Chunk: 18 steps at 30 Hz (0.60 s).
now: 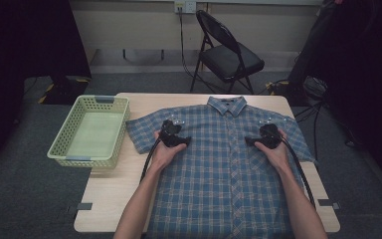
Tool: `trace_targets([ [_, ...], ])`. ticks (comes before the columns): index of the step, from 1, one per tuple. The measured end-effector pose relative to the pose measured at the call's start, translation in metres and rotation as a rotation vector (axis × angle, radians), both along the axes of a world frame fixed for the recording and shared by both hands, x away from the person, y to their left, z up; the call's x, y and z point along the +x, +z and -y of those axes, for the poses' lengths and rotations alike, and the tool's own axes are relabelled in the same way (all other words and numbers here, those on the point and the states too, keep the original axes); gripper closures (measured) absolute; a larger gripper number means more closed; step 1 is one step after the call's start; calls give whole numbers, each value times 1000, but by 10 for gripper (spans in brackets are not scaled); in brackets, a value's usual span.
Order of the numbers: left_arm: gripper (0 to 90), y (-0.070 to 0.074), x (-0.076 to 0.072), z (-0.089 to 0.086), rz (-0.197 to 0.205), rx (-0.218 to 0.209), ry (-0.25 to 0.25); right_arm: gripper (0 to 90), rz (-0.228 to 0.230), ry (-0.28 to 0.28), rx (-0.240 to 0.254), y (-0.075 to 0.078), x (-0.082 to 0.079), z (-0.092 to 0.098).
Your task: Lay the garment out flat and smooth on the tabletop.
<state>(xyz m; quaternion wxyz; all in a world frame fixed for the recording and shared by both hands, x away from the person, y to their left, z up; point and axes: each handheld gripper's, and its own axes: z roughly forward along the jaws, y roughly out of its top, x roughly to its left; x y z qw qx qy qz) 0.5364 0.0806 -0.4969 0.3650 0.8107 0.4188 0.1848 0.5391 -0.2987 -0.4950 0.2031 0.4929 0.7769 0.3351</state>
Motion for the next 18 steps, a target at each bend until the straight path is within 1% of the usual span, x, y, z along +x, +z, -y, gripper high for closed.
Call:
trace_targets([
  [1,298,1,-1,0,-9,-13,1,204,-22,8,10,2,-1,1],
  [2,298,4,-3,-2,-12,-23,-6,237,-32,18,27,5,-2,2],
  [3,301,6,-5,-4,-9,-49,-20,240,-36,8,33,8,-3,3],
  [4,315,9,-8,-6,-11,-75,-19,241,-35,11,35,12,-5,4],
  [5,320,12,-10,-8,-15,-76,-24,241,-29,17,43,15,-8,5],
  [6,316,14,-14,-8,-11,-63,-38,241,-27,19,48,20,-11,5],
  [8,316,18,-22,-9,5,-35,-67,241,1,21,54,29,-19,6],
  [9,316,20,-27,-10,6,-26,-73,241,9,19,54,34,-23,6],
  [10,318,21,-32,-11,11,-34,-76,241,10,22,52,37,-28,5],
  [11,318,23,-38,-12,13,-39,-91,241,6,27,54,40,-33,5],
  [13,317,27,-49,-13,21,-29,-105,242,-2,21,46,44,-44,3],
  [14,317,28,-55,-15,28,-32,-106,242,-6,30,36,45,-51,3],
  [15,317,28,-60,-16,19,-43,-111,242,-3,35,19,47,-58,2],
  [16,310,28,-65,-16,0,-58,-105,242,-1,35,6,48,-66,2],
  [17,280,27,-69,-15,-12,-64,-104,242,3,39,-6,50,-73,3],
  [18,269,26,-73,-13,-26,-37,-133,242,11,42,-14,52,-79,4],
])
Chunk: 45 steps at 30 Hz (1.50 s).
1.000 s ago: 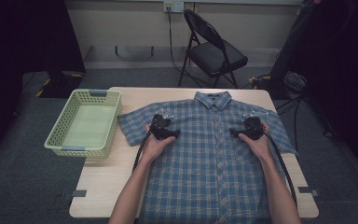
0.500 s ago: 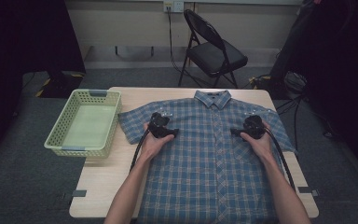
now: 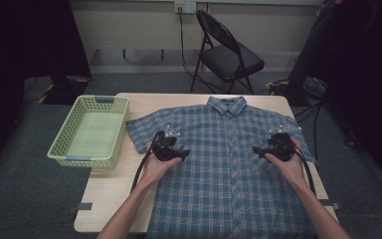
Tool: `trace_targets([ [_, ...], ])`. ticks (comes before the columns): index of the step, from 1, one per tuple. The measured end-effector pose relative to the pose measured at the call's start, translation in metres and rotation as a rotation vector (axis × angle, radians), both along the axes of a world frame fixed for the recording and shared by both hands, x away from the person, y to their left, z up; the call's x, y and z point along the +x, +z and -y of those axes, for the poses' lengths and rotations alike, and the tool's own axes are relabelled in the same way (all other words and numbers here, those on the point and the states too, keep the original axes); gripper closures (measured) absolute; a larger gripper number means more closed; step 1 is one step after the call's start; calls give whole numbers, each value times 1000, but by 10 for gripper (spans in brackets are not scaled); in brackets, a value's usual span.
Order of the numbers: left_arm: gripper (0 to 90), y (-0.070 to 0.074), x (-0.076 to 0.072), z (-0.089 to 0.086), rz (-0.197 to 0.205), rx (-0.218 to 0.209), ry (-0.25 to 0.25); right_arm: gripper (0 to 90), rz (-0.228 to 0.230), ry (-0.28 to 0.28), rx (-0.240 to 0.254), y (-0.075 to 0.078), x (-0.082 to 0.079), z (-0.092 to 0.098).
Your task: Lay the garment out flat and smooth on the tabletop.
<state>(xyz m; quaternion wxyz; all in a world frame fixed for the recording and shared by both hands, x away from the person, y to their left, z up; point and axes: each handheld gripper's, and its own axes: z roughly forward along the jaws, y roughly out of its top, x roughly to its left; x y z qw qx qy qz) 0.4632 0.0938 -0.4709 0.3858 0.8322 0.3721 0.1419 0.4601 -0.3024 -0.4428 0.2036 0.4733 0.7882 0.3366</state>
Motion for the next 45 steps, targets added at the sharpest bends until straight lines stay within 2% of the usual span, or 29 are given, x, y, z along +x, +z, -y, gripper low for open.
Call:
trace_targets([
  [2,278,-2,-10,2,-6,36,-28,242,16,5,0,6,-12,2],
  [4,278,-4,-22,3,-12,24,-55,240,18,6,1,8,-24,4],
  [6,278,-6,-35,3,-15,49,-77,240,4,16,4,4,-37,5],
  [8,278,-8,-46,0,-16,67,-76,244,10,-1,-28,-2,-50,7],
  [9,279,-10,-51,-1,-22,70,-59,244,10,-2,-18,-5,-55,10],
  [11,290,-14,-58,-4,-42,73,-39,241,-5,-5,-32,-11,-62,15],
  [13,295,-14,-65,-6,-66,18,-32,239,-23,-13,-21,-19,-66,22],
  [17,301,-15,-80,1,-31,79,-87,233,-26,-19,-18,-40,-79,31],
  [19,301,-16,-85,5,-34,83,-104,224,-21,6,-13,-49,-85,30],
  [20,301,-18,-87,8,-24,100,-125,223,7,4,-6,-52,-87,30],
  [21,296,-19,-88,9,-7,94,-124,221,23,17,-4,-53,-88,29],
  [23,289,-20,-86,9,-16,71,-105,184,11,23,-4,-53,-84,31],
  [24,290,-21,-86,10,-13,72,-104,176,20,32,1,-54,-83,33],
  [28,284,-23,-83,11,4,57,-97,176,21,53,5,-55,-80,37],
  [33,232,-27,-81,15,28,33,-96,177,20,77,5,-55,-77,42],
  [38,222,-28,-85,20,35,28,-75,177,20,64,6,-55,-75,47],
  [45,233,-27,-88,23,32,37,-74,176,20,27,4,-55,-79,46],
])
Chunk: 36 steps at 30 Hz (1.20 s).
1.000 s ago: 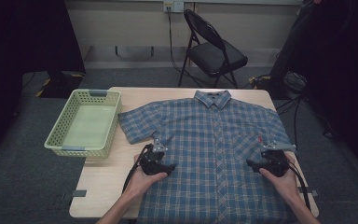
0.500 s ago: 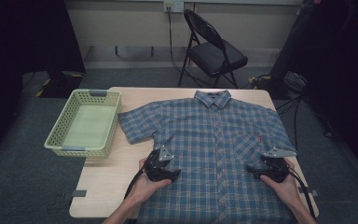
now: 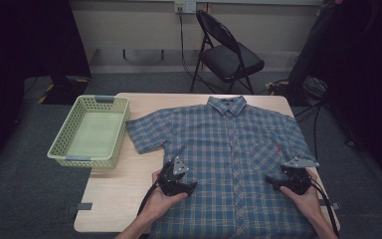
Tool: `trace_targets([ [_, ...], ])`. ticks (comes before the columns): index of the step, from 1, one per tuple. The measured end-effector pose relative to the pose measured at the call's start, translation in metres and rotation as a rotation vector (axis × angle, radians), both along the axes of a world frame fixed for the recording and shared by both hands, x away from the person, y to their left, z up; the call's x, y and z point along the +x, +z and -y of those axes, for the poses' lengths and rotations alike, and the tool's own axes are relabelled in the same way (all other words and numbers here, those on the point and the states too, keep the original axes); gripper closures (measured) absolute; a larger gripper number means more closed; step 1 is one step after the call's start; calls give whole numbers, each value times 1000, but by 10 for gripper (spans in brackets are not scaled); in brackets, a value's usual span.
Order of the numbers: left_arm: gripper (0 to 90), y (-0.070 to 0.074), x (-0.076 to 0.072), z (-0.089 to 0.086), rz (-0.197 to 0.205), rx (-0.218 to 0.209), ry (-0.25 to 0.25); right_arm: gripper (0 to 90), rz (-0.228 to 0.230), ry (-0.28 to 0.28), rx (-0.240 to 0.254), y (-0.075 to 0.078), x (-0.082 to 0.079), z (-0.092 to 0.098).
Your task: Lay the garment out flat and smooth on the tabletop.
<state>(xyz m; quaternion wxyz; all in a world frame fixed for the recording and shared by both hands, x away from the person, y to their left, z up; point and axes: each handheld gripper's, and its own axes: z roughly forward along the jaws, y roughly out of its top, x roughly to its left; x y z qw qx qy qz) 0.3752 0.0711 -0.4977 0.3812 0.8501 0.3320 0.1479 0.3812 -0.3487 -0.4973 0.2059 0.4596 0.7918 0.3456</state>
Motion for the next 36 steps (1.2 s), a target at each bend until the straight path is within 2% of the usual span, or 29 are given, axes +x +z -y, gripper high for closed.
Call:
trace_targets([
  [4,243,3,-1,-4,-33,-21,-5,177,-8,-12,6,1,-2,-1],
  [6,247,5,-3,-7,-22,-9,-9,177,-15,-19,4,2,-3,-2],
  [9,241,11,-7,-12,-5,-4,-13,177,-40,-26,29,4,-6,-3],
  [11,234,14,-9,-17,-13,-2,-10,177,-53,-38,34,6,-9,-3],
  [14,219,19,-15,-25,-15,-8,-1,184,-43,-62,42,12,-17,-4],
  [19,218,19,-29,-44,-24,31,20,186,-25,-93,60,21,-35,-5],
  [21,221,17,-34,-52,-11,61,33,201,-31,-65,71,20,-43,-3],
  [23,222,14,-35,-62,-31,43,69,210,-28,-65,35,17,-50,-1],
  [25,222,11,-35,-70,-38,38,87,211,-43,-81,33,14,-54,5],
  [27,221,7,-34,-74,-52,54,105,210,-44,-112,26,12,-58,12],
  [28,221,5,-34,-75,-55,42,124,211,-50,-129,24,11,-59,15],
  [31,198,4,-35,-75,-51,33,135,209,-47,-161,3,6,-58,20],
  [32,194,3,-35,-75,-47,27,142,208,-43,-165,-21,6,-59,18],
  [36,132,0,-34,-75,-33,16,155,203,-43,-169,-20,5,-59,15],
])
